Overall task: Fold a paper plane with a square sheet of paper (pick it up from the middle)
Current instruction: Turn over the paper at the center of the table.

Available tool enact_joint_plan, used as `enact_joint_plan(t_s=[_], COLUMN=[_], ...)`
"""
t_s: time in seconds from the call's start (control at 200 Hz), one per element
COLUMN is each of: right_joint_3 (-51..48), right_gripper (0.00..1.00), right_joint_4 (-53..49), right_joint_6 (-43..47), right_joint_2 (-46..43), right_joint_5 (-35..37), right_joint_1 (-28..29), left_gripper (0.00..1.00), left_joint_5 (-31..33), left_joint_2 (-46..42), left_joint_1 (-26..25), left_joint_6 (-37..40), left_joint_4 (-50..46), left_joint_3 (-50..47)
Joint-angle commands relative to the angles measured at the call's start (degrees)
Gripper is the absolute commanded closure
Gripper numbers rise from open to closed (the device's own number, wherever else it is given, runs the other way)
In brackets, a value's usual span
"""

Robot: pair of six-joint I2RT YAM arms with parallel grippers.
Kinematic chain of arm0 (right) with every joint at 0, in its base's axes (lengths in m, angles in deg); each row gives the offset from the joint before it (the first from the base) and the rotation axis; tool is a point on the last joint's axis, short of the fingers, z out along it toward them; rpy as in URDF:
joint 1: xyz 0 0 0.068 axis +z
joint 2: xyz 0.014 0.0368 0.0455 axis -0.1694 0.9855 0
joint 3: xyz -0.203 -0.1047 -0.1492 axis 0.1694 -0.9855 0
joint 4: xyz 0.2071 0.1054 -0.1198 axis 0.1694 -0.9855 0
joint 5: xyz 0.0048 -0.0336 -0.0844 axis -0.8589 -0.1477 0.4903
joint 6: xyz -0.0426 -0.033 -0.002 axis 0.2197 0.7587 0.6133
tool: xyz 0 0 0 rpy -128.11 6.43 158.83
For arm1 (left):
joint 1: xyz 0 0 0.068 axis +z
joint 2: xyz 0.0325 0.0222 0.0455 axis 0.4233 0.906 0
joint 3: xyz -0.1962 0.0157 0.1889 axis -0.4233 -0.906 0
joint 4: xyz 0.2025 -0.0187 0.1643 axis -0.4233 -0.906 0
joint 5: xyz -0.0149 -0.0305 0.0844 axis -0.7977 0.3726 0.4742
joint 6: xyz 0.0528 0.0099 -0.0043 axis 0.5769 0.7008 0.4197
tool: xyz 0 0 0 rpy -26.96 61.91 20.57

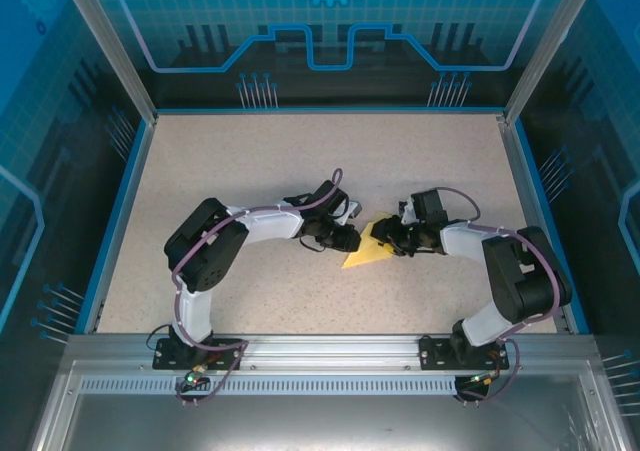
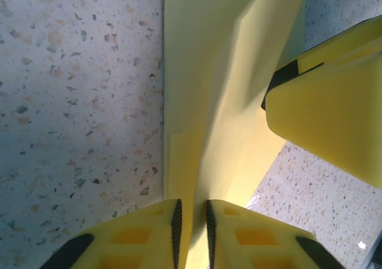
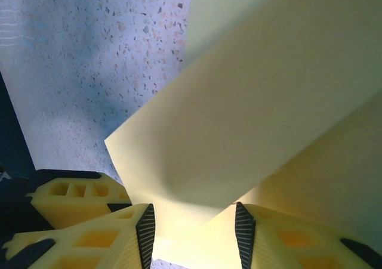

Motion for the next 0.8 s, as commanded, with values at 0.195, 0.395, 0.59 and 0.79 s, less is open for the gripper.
enact_joint_plan(t_s=[0.195,0.395,0.59,0.79], right_joint_3=[0.5,0.6,1.1,1.3], right_gripper=[0.6,0.65,0.74,0.83], right_joint_4=[6.3,8.9,8.3,8.5], right_joint_6=[-1.6,-2.3,-1.2,0.3], right_joint_2=[3.6,4.4,5.1,5.6], right_joint_5=[-4.0,-4.5,-3.6,-3.0], right_joint_1=[0.9,1.8,2.4,2.8], left_gripper=[0.86,0.84,0.79,0.71], left_joint_5=[-1.7,-1.9,-1.9,-2.3], left_joint_2=[0.9,0.7,0.1,-3.0], left_joint_1=[1.0,1.2,1.2,1.8], left_joint_6=[0.4,0.4,0.5,-0.4], left_joint_4=[0.3,0.2,-0.2,-1.2], left_joint_3=[0.8,0.8,0.7,0.2])
